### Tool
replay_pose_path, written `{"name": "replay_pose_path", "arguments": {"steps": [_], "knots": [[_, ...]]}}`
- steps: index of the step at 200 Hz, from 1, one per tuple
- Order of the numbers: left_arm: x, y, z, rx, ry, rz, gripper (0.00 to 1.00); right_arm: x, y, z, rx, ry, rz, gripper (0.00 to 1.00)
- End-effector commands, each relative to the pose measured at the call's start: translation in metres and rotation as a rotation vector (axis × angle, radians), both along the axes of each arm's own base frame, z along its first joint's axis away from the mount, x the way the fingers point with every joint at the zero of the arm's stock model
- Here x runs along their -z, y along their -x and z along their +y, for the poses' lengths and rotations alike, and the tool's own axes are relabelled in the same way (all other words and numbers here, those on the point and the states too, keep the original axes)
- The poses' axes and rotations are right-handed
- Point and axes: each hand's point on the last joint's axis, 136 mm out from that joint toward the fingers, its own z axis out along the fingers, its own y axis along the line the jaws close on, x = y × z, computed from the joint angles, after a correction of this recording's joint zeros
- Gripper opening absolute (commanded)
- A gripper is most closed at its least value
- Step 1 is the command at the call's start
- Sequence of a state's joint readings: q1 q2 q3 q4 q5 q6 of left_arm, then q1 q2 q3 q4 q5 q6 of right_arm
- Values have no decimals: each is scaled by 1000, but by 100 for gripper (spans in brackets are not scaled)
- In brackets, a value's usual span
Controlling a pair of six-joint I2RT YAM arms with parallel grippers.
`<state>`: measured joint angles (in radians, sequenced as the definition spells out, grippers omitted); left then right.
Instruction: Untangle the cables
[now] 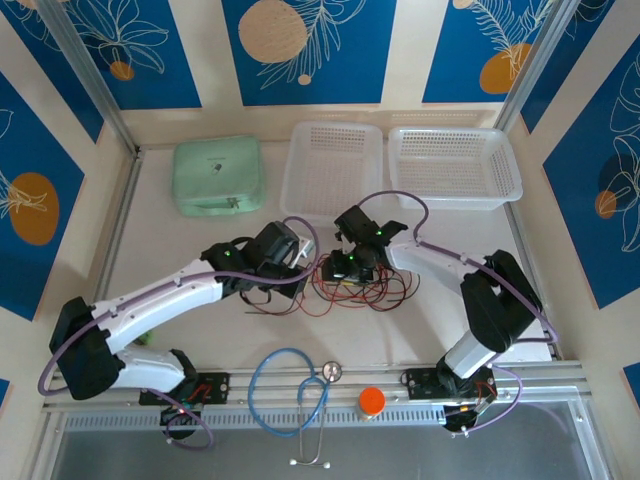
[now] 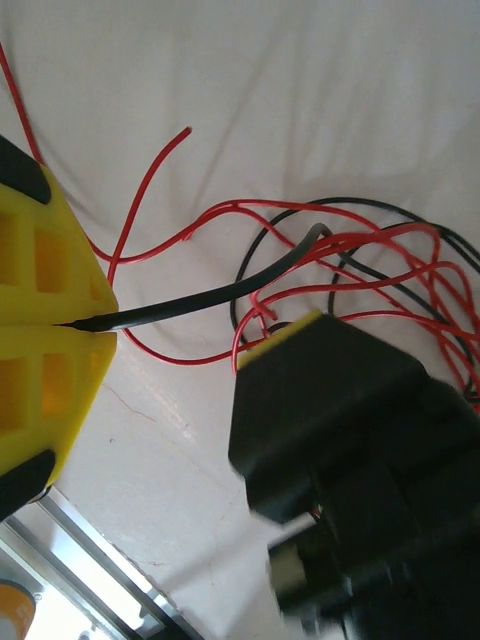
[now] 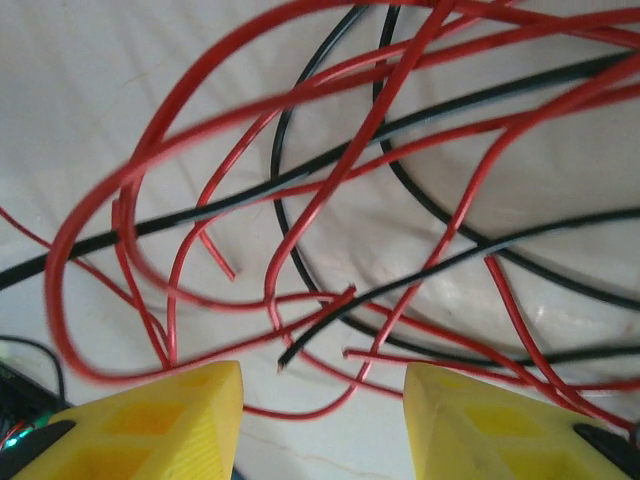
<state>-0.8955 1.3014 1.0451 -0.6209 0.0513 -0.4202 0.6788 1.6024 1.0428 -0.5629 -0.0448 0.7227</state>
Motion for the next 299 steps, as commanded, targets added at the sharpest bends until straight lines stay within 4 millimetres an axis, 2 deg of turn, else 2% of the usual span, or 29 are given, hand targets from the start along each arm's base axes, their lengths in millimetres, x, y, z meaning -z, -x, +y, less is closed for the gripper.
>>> {"name": "replay_pose_path", "arguments": {"steps": [1,32,47,61,93,109,130,163,205,225,251,299], "knots": [[-20,-2,7,-3,-10,-56,0,-19,-19,14,70,-77,-49,50],[-20,-3,14,-20,-27,-70,0,-35,-30,22,157,-149,-100,54],[-19,-3,15,-22,-34,-72,0,-37,-33,24,194,-167,-110,58],[-17,-4,16,-25,-40,-71,0,-35,-38,24,224,-161,-104,62],[-23,-5,18,-26,-39,-92,0,-12,-47,23,263,-91,-44,61],[-30,-7,21,-33,-36,-114,0,0,-49,19,296,-51,-31,51],[-41,-9,28,-47,-39,-152,0,12,-51,8,337,2,-33,29],[-58,-17,46,-103,-57,-212,0,19,-50,-16,369,85,-57,24],[-84,-27,65,-175,-48,-284,0,33,-42,-52,424,163,-52,5],[-100,-30,74,-206,-35,-327,0,40,-38,-67,450,183,-41,0],[-124,-32,84,-234,-17,-389,0,46,-34,-80,462,197,-36,0],[-184,-35,97,-258,39,-525,0,51,-30,-85,456,194,-38,0]]}}
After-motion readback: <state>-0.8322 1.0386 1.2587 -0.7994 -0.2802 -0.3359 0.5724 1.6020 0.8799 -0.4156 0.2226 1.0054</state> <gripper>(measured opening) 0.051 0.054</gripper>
